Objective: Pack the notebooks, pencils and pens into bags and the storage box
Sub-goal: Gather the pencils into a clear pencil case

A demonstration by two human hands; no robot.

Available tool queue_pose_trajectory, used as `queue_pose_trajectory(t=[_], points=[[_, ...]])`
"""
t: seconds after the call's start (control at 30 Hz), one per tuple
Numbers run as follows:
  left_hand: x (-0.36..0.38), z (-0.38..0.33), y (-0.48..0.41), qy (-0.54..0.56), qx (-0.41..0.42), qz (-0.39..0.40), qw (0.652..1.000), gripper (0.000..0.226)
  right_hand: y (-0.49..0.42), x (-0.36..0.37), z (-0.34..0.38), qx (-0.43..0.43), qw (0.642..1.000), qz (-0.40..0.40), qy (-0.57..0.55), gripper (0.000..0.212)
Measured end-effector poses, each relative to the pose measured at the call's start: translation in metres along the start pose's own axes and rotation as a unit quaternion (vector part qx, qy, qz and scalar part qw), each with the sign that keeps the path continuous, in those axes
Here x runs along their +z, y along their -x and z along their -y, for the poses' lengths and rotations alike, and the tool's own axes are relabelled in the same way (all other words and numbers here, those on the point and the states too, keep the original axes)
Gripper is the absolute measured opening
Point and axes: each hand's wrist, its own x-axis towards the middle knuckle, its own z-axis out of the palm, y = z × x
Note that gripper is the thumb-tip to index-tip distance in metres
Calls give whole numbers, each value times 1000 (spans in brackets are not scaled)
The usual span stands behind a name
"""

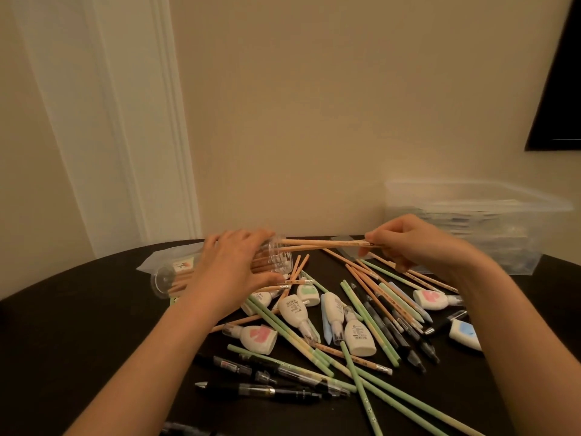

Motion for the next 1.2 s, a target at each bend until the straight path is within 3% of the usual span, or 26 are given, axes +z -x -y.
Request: queue_pose_trajectory(t=[0.23,0.57,0.73,0.83,0.93,1.2], points=[[-7,-2,2,18,8,10,1000,75,14,-18,4,-39,996,27,78,25],[-9,-21,5,19,48,27,998,77,9,-6,4,-32,996,46,63,29],[-7,-23,5,32,45,20,998,77,1,20,12,-59,996,62,19,20],[-7,-23,5,42,34,12,998,75,-2,36,13,-85,996,-7,6,7],[-9,-26,7,57,23,-6,998,74,-7,57,15,-114,989,-94,2,8],[-13,-28,8,88,-41,-57,994,72,-8,78,14,-186,963,-152,-125,16]])
